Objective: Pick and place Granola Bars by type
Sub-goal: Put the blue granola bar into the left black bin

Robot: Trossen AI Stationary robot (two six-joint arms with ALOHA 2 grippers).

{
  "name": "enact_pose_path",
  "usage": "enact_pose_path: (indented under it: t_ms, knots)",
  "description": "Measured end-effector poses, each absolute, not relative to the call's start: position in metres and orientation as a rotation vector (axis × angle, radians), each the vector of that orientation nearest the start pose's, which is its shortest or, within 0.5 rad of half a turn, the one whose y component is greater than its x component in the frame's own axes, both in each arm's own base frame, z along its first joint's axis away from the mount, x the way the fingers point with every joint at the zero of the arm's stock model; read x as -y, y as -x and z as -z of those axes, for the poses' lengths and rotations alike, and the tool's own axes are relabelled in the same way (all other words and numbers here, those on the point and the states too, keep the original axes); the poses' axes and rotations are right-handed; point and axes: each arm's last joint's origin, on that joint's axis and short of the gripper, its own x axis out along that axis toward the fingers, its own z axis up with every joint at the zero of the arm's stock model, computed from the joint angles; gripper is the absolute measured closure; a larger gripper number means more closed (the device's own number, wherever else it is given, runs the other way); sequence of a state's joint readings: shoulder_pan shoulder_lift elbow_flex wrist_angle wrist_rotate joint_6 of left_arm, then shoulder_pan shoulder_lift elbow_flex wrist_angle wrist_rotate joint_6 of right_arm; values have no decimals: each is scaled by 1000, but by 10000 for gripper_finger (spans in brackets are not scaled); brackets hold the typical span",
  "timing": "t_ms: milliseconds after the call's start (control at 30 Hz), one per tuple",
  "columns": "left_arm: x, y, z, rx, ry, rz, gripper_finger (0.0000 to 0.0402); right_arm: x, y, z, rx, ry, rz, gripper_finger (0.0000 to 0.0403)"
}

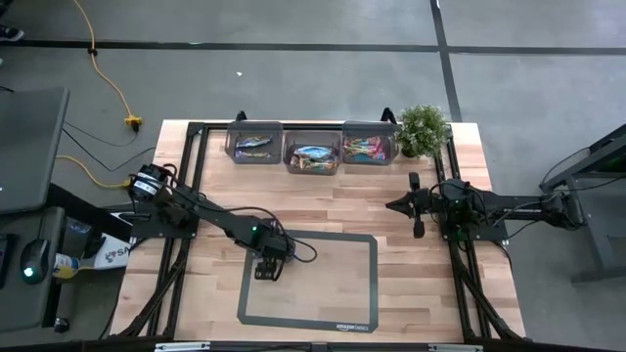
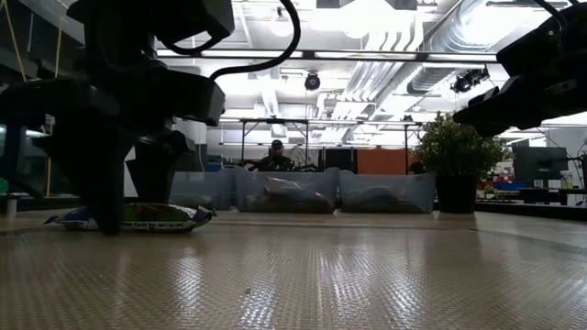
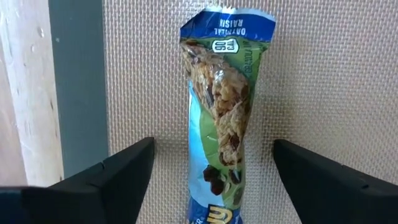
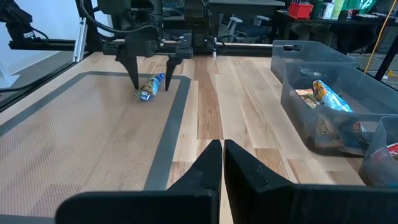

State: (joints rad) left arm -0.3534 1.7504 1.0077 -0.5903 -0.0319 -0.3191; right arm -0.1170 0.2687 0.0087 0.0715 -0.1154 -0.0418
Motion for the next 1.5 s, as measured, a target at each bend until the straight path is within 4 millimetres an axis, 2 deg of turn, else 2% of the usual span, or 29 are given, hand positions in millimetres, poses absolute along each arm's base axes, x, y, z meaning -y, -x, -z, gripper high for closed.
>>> enact_pose_path:
  t_ms: [300, 767, 1500]
  knots:
    - [107, -292, -148, -1335, 19, 66, 136, 10, -112, -151, -187, 20, -2, 402]
    - [108, -293, -148, -1327, 31, 80, 200, 10, -112, -151, -187, 20, -2, 402]
    - [108, -293, -147, -1328, 50, 58, 328, 10, -112, -151, -187, 20, -2, 402]
